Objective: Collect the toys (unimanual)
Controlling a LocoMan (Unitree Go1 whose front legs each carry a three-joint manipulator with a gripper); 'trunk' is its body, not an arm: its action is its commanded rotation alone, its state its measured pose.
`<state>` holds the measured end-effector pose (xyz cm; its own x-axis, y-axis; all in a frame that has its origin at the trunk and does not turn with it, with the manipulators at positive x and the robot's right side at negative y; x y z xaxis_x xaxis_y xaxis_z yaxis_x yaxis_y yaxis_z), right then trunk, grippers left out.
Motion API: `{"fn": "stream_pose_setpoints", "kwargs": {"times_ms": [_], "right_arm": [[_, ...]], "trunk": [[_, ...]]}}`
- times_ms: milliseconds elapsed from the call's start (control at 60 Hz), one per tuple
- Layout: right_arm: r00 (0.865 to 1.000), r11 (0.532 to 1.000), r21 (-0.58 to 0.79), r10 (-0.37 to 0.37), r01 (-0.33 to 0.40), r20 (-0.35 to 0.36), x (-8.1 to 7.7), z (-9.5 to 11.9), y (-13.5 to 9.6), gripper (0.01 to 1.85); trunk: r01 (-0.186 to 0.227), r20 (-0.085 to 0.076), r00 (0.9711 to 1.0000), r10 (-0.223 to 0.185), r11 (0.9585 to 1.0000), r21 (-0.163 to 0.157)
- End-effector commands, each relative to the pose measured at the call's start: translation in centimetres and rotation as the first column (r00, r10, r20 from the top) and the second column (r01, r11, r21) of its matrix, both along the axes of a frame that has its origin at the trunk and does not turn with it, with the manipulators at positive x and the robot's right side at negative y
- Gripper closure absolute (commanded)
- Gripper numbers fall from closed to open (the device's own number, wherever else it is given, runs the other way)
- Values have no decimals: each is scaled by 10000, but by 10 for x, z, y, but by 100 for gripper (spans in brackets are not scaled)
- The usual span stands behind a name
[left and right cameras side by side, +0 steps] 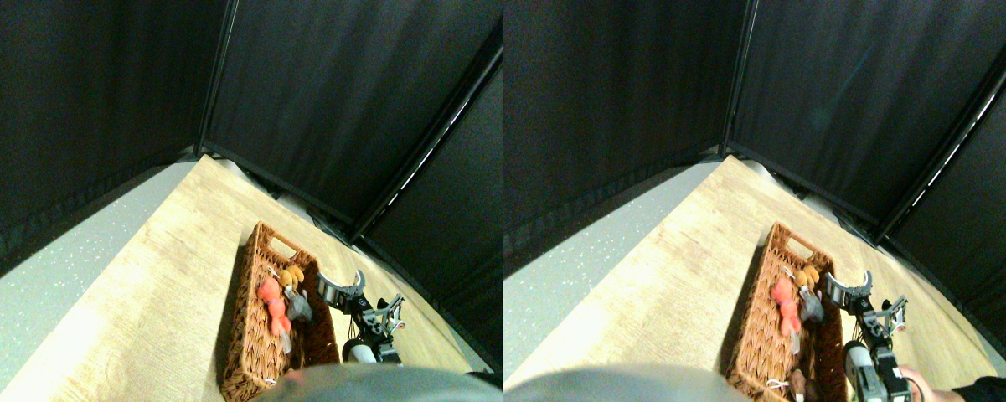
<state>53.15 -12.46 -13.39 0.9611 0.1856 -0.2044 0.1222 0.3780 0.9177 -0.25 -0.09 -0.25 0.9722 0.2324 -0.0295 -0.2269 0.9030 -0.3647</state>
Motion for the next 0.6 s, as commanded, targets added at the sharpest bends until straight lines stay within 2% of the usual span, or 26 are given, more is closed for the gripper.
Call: {"fn": "stream_pose_setpoints", "kwargs": {"times_ms": [17, 67, 100, 200, 250, 283, 333, 383, 450, 533, 600], "right_arm": [[9963, 9997, -207, -136, 154, 846, 4, 11, -6, 110], [9931, 9983, -37, -569, 576, 1027, 7, 13, -17, 121], [9887, 9931, -238, -1118, 1147, 998, 8, 16, -26, 118], [9816, 9877, -345, -1471, 1523, 1216, 11, 20, -43, 122], [9698, 9771, -570, -1950, 2051, 1468, 10, 22, -55, 118], [9609, 9706, -608, -2201, 2330, 1681, 7, 25, -62, 116], [9545, 9647, -738, -2360, 2527, 1825, 3, 27, -68, 112], [9538, 9663, -726, -2293, 2471, 1939, -1, 28, -77, 113], [9467, 9583, -679, -2609, 2777, 1890, -9, 26, -84, 106], [9439, 9555, -660, -2708, 2874, 1892, -19, 20, -91, 105], [9308, 9434, -478, -3142, 3281, 1865, -30, 14, -96, 103]], "trunk": [[89, -145, 9999, -87, 9999, 140], [206, -178, 9996, -202, 9995, 230], [274, -168, 9995, -268, 9991, 315], [586, -237, 9981, -574, 9967, 560], [748, -266, 9970, -732, 9949, 675], [837, -276, 9963, -819, 9938, 733], [970, -287, 9951, -949, 9918, 832], [1083, -333, 9939, -1056, 9899, 918], [1195, -375, 9925, -1162, 9875, 1026], [1314, -444, 9909, -1271, 9847, 1141], [1432, -523, 9891, -1375, 9815, 1271]]}}
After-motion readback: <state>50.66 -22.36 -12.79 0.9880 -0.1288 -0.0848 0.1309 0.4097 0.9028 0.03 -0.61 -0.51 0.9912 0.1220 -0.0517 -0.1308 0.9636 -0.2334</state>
